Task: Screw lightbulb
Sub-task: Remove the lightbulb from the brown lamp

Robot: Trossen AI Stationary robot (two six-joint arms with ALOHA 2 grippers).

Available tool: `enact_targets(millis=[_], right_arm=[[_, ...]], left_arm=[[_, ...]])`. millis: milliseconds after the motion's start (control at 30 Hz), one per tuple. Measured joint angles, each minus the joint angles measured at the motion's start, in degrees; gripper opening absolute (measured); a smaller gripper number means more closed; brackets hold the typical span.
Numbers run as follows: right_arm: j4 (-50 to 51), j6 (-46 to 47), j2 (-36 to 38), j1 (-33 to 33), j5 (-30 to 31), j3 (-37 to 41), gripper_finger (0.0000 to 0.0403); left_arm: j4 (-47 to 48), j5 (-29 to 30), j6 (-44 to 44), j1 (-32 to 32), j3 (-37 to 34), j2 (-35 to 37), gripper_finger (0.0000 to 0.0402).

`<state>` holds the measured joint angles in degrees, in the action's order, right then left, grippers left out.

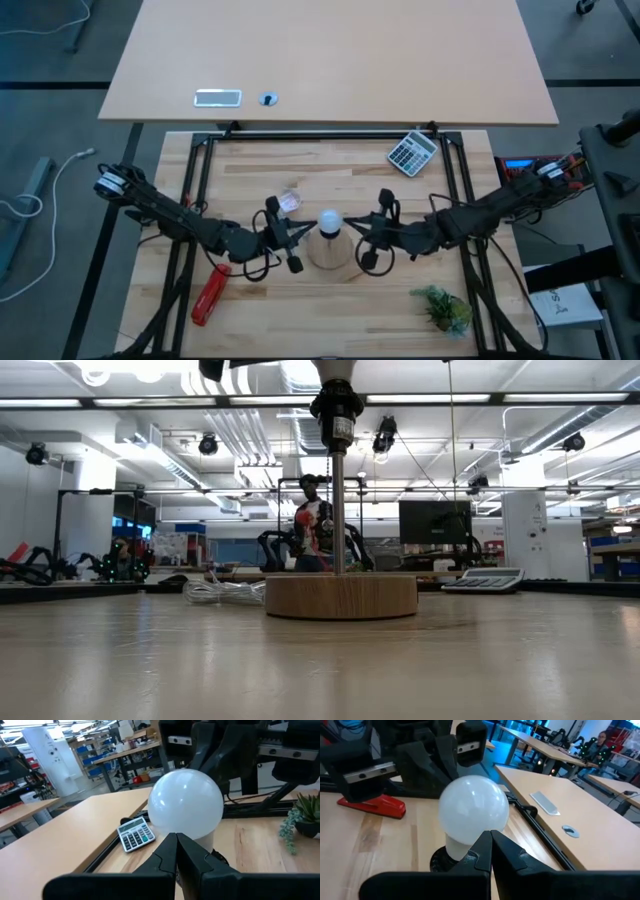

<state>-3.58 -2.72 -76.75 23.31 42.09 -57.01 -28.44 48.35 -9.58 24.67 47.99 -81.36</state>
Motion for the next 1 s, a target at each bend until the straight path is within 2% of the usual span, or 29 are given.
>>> enact_targets(millis=[167,267,500,600,667,767,1000], right_arm=[[-0.14,-0.17,0.66,0.41,0.47,0.00,0.0000],[-0.19,-0.20,0.74,0.80,0.52,-0.02,0.0000],[-1.80,-1.38,0.81,1.91,0.51,-0.02,0.0000],[-1.99,-3.05,0.90,2.32,-1.98,-0.02,0.0000],[-2.18,-3.65,0.80,2.32,-4.96,-0.02,0.0000],[-4.17,-3.59,-0.17,2.19,-5.95,-0.04,0.0000],[-3.85,-2.82,-1.16,0.93,-5.88,-0.02,0.0000]], left_arm=[[-1.61,-4.39,0.00,-0.02,0.00,0.00,0.0000],[-2.07,-4.58,-0.53,0.00,0.00,0.00,0.0000],[-1.61,4.00,-2.21,1.04,0.00,0.00,0.0000],[-1.56,5.86,-3.46,0.49,0.00,0.00,0.0000],[-2.01,2.81,-3.98,-0.49,0.00,0.00,0.0000],[-2.25,-1.28,-3.58,-1.52,0.00,0.00,0.0000],[-2.48,-2.33,-3.26,-1.79,0.00,0.00,0.0000]])
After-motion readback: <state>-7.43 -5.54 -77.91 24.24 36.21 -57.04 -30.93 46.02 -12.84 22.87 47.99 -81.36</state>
